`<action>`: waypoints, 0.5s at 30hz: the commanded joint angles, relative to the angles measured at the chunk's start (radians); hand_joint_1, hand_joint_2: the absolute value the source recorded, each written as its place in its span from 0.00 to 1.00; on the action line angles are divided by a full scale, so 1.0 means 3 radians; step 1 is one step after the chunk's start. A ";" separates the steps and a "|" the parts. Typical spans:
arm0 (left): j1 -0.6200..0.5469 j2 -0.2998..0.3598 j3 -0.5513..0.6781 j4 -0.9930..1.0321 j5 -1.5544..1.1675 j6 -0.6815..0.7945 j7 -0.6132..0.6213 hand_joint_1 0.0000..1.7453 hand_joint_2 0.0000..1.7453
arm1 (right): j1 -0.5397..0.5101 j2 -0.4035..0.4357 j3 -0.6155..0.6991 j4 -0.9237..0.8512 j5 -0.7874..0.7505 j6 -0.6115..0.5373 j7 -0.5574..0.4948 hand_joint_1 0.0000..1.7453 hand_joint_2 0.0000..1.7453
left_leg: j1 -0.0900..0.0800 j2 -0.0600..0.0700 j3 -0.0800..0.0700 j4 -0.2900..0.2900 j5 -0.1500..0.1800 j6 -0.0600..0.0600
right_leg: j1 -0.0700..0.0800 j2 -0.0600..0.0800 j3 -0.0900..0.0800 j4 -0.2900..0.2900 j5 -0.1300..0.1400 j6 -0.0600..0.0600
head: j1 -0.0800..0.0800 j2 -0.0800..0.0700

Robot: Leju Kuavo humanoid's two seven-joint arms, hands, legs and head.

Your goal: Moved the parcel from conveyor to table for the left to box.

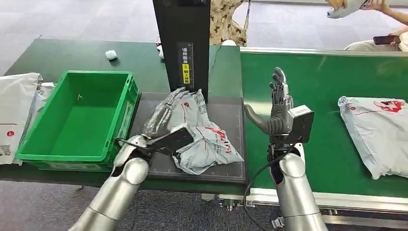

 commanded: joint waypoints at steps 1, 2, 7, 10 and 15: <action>-0.0719 -0.0199 -0.0532 0.1357 -0.0115 -0.0298 0.0163 0.00 1.00 | 0.0005 0.0129 -0.0322 -0.0001 0.0030 0.0038 0.0033 0.00 1.00 | 0.0001 -0.0006 0.0011 -0.0005 -0.0001 -0.0001 | 0.0001 -0.0007 0.0012 -0.0004 -0.0003 -0.0004 | 0.0000 0.0000; -0.0735 -0.0212 -0.0534 0.1443 -0.0115 -0.0372 0.0208 0.00 1.00 | -0.0015 0.0140 -0.0321 0.0027 0.0034 0.0039 0.0035 0.00 1.00 | 0.0001 -0.0004 0.0008 -0.0003 -0.0001 -0.0001 | 0.0002 -0.0005 0.0010 -0.0003 -0.0003 -0.0003 | -0.0001 0.0000; -0.0786 -0.0247 -0.0556 0.1779 -0.0111 -0.0685 0.0330 0.00 1.00 | -0.0099 0.0213 -0.0329 0.0146 0.0073 0.0002 0.0044 0.00 1.00 | 0.0000 0.0005 0.0015 -0.0006 -0.0003 -0.0002 | 0.0005 0.0003 0.0014 -0.0005 -0.0003 -0.0005 | -0.0001 0.0000; -0.0791 -0.0252 -0.0558 0.1778 -0.0113 -0.0686 0.0330 0.00 1.00 | -0.0095 0.0211 -0.0329 0.0149 0.0073 0.0002 0.0044 0.00 1.00 | 0.0000 0.0006 0.0012 -0.0005 -0.0003 -0.0002 | 0.0006 0.0005 0.0010 -0.0004 -0.0003 -0.0005 | -0.0001 0.0000; -0.0824 -0.0269 -0.0583 0.1867 -0.0135 -0.0825 0.0427 0.00 1.00 | -0.0098 0.0225 -0.0348 0.0159 0.0082 -0.0008 0.0044 0.00 1.00 | -0.0001 0.0006 0.0005 -0.0003 -0.0002 -0.0001 | 0.0005 0.0004 0.0003 -0.0001 -0.0002 -0.0003 | -0.0001 0.0000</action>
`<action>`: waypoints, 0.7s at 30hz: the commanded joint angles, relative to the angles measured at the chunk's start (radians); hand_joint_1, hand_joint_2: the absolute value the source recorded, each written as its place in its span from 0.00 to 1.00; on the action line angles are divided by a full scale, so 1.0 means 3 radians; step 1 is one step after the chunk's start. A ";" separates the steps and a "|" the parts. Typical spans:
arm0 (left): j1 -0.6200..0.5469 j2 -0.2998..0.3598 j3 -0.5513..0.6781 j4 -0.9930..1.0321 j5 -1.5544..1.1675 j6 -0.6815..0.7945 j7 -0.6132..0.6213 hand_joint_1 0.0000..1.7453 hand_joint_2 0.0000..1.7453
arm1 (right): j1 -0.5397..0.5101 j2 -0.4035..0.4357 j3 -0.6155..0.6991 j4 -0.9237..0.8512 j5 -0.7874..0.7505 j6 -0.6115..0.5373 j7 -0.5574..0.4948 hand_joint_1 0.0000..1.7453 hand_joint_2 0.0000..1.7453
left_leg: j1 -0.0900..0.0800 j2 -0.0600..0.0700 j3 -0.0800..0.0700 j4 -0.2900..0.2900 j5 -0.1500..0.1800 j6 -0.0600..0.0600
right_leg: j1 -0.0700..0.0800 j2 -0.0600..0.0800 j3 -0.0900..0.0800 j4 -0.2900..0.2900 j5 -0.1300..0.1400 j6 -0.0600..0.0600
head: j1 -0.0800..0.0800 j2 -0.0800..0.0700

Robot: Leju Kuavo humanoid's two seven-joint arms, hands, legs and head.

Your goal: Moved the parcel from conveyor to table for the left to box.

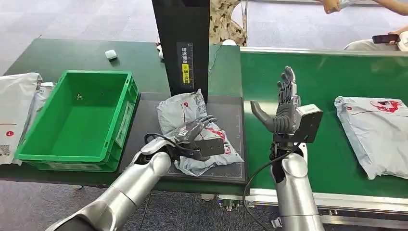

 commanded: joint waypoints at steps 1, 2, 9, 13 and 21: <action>-0.0278 -0.0044 -0.0219 0.0669 -0.0094 -0.0315 0.0220 0.00 1.00 | -0.0123 0.0088 -0.0131 0.0241 0.0031 -0.0045 0.0018 0.00 1.00 | 0.0001 0.0006 0.0014 -0.0004 -0.0003 0.0000 | 0.0002 0.0004 0.0013 -0.0006 -0.0001 -0.0003 | 0.0001 0.0000; -0.0264 -0.0036 -0.0234 0.0715 -0.0126 -0.0344 0.0241 0.00 1.00 | -0.0134 0.0101 -0.0136 0.0264 0.0046 -0.0050 0.0017 0.00 1.00 | 0.0002 0.0003 0.0010 -0.0002 -0.0003 0.0000 | 0.0001 0.0002 0.0010 -0.0004 -0.0001 -0.0002 | 0.0001 0.0000; -0.0191 -0.0061 -0.0217 0.0778 -0.0235 -0.0295 0.0344 1.00 1.00 | -0.0162 0.0073 -0.0179 0.0330 0.0079 -0.0082 -0.0005 0.00 1.00 | 0.0000 0.0005 0.0010 -0.0004 -0.0002 0.0000 | -0.0001 0.0003 0.0010 -0.0004 0.0000 -0.0002 | 0.0000 0.0000; -0.0220 -0.0050 -0.0182 0.0739 -0.0242 -0.0232 0.0352 1.00 1.00 | -0.0164 0.0055 -0.0186 0.0317 0.0078 -0.0088 -0.0012 0.00 1.00 | 0.0001 0.0008 0.0019 -0.0006 -0.0002 -0.0001 | 0.0000 0.0006 0.0019 -0.0007 0.0001 -0.0003 | 0.0000 0.0000; -0.0167 0.0008 -0.0014 0.0620 -0.0220 -0.0046 0.0310 1.00 1.00 | -0.0130 -0.0024 -0.0175 0.0274 0.0041 -0.0120 -0.0046 0.00 1.00 | 0.0000 0.0006 0.0024 -0.0005 -0.0001 0.0000 | -0.0001 0.0004 0.0025 -0.0005 0.0001 -0.0001 | 0.0001 0.0000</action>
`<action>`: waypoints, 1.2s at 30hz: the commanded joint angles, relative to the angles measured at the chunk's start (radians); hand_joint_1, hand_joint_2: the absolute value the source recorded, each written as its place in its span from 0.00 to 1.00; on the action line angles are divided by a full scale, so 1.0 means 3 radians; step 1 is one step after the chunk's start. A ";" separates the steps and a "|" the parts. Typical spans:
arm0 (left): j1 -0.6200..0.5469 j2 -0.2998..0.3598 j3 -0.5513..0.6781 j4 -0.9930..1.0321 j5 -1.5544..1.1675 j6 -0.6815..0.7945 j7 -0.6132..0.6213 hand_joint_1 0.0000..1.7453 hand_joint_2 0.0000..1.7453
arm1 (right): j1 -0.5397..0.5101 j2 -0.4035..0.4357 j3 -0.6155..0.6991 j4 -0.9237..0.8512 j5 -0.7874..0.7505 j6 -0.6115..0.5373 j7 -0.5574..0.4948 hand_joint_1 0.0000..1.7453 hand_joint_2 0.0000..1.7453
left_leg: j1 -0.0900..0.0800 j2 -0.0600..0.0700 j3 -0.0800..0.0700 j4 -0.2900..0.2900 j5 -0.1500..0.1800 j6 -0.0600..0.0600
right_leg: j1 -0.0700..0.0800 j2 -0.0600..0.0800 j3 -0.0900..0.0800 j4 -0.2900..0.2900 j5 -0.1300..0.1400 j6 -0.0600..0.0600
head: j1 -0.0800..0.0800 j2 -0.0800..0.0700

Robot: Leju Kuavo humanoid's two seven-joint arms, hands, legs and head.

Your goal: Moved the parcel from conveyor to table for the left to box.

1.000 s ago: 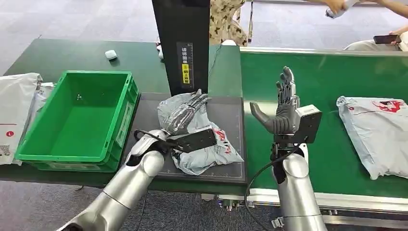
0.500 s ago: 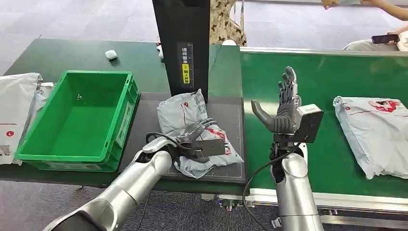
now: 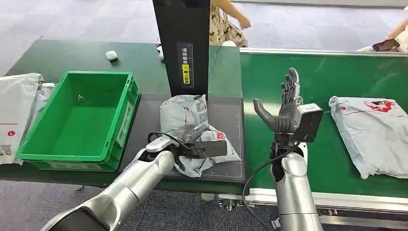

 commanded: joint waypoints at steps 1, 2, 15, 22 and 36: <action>0.0037 0.0099 0.0128 0.0154 0.0030 0.0192 -0.0042 1.00 1.00 | -0.0085 -0.0096 -0.0054 0.0151 -0.0044 -0.0024 -0.0040 0.00 1.00 | 0.0000 0.0010 0.0015 -0.0008 -0.0001 -0.0001 | 0.0001 0.0008 0.0013 -0.0009 0.0002 -0.0003 | 0.0000 0.0000; 0.0043 0.0131 0.0181 0.0103 0.0042 0.0273 -0.0077 1.00 1.00 | -0.0052 -0.0114 -0.0058 0.0098 -0.0055 -0.0029 -0.0042 0.00 1.00 | 0.0000 0.0008 0.0013 -0.0006 -0.0001 -0.0001 | 0.0000 0.0006 0.0011 -0.0007 0.0001 -0.0002 | -0.0001 0.0000; 0.0162 0.0365 0.0367 -0.0413 0.0005 0.0714 -0.0399 1.00 1.00 | 0.0161 -0.0169 -0.0137 -0.0246 -0.0078 0.0000 -0.0015 0.00 1.00 | 0.0001 0.0004 0.0006 -0.0004 -0.0002 -0.0001 | 0.0002 0.0002 0.0003 -0.0004 -0.0002 -0.0004 | 0.0000 0.0000; 0.0579 0.0762 0.0523 -0.1768 -0.0386 0.1540 -0.0631 1.00 1.00 | 0.0397 -0.0196 -0.0351 -0.0628 -0.0024 0.0054 -0.0001 0.00 1.00 | 0.0002 0.0003 0.0001 -0.0003 -0.0004 -0.0002 | 0.0003 0.0001 -0.0001 -0.0004 -0.0004 -0.0005 | 0.0000 0.0000; 0.0827 0.1098 0.1475 -0.3208 -0.0966 0.2920 -0.0831 1.00 1.00 | 0.0339 -0.0229 -0.0374 -0.0622 -0.0018 0.0123 0.0060 0.00 1.00 | 0.0003 0.0015 -0.0010 -0.0002 -0.0006 -0.0003 | 0.0005 0.0012 -0.0015 -0.0002 -0.0004 -0.0007 | -0.0001 0.0000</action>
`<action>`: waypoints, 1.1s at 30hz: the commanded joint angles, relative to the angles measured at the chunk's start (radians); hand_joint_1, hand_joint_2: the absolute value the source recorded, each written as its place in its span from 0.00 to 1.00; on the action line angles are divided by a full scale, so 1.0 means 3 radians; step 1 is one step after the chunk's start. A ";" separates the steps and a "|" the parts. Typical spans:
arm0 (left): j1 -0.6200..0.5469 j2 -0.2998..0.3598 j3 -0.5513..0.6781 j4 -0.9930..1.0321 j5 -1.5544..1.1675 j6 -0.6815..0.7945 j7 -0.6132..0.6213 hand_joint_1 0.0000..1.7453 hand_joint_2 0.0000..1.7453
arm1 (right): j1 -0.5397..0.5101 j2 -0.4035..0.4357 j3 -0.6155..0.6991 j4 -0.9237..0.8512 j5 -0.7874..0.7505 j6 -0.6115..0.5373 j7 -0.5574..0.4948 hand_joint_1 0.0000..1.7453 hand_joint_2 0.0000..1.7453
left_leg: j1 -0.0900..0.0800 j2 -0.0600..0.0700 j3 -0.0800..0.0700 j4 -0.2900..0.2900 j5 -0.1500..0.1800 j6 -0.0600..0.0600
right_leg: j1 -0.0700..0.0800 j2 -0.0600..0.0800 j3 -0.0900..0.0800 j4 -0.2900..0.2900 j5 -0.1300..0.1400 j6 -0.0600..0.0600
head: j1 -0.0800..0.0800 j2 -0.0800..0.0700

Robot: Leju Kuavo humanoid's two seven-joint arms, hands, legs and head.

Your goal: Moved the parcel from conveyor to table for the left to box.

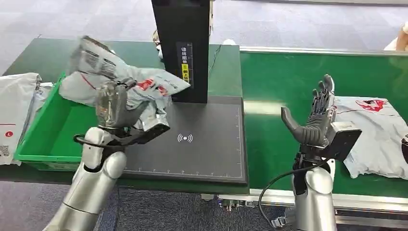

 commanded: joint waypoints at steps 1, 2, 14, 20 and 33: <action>0.0028 0.0261 0.0735 -0.0676 -0.0174 0.0218 -0.0219 1.00 1.00 | -0.0079 -0.0107 0.0003 0.0105 -0.0027 0.0002 0.0027 0.00 1.00 | 0.0001 0.0011 0.0010 -0.0002 -0.0004 -0.0001 | 0.0002 0.0009 0.0007 -0.0002 -0.0001 -0.0004 | -0.0001 0.0000; 0.0037 0.0197 0.0905 -0.0627 -0.0213 0.0218 -0.0246 1.00 1.00 | -0.0063 -0.0121 0.0022 0.0105 -0.0037 0.0000 0.0017 0.00 1.00 | 0.0002 0.0009 0.0007 -0.0001 -0.0003 -0.0001 | 0.0002 0.0007 0.0005 -0.0001 0.0000 -0.0003 | -0.0001 0.0000; 0.0037 0.0197 0.0905 -0.0627 -0.0213 0.0218 -0.0246 1.00 1.00 | -0.0063 -0.0121 0.0022 0.0105 -0.0037 0.0000 0.0017 0.00 1.00 | 0.0002 0.0003 0.0011 -0.0002 -0.0004 -0.0001 | 0.0001 0.0002 0.0011 -0.0003 -0.0003 -0.0003 | 0.0000 0.0000; 0.0037 0.0197 0.0905 -0.0627 -0.0213 0.0218 -0.0246 1.00 1.00 | -0.0063 -0.0121 0.0022 0.0105 -0.0037 0.0000 0.0017 0.00 1.00 | 0.0002 0.0001 0.0009 -0.0002 -0.0002 -0.0001 | 0.0002 -0.0001 0.0009 -0.0003 -0.0002 -0.0003 | -0.0001 0.0000; 0.0037 0.0197 0.0905 -0.0627 -0.0213 0.0218 -0.0246 1.00 1.00 | -0.0063 -0.0121 0.0022 0.0105 -0.0037 0.0000 0.0017 0.00 1.00 | 0.0002 0.0001 0.0011 -0.0002 -0.0004 0.0000 | 0.0002 -0.0001 0.0012 -0.0003 -0.0003 -0.0003 | -0.0001 0.0000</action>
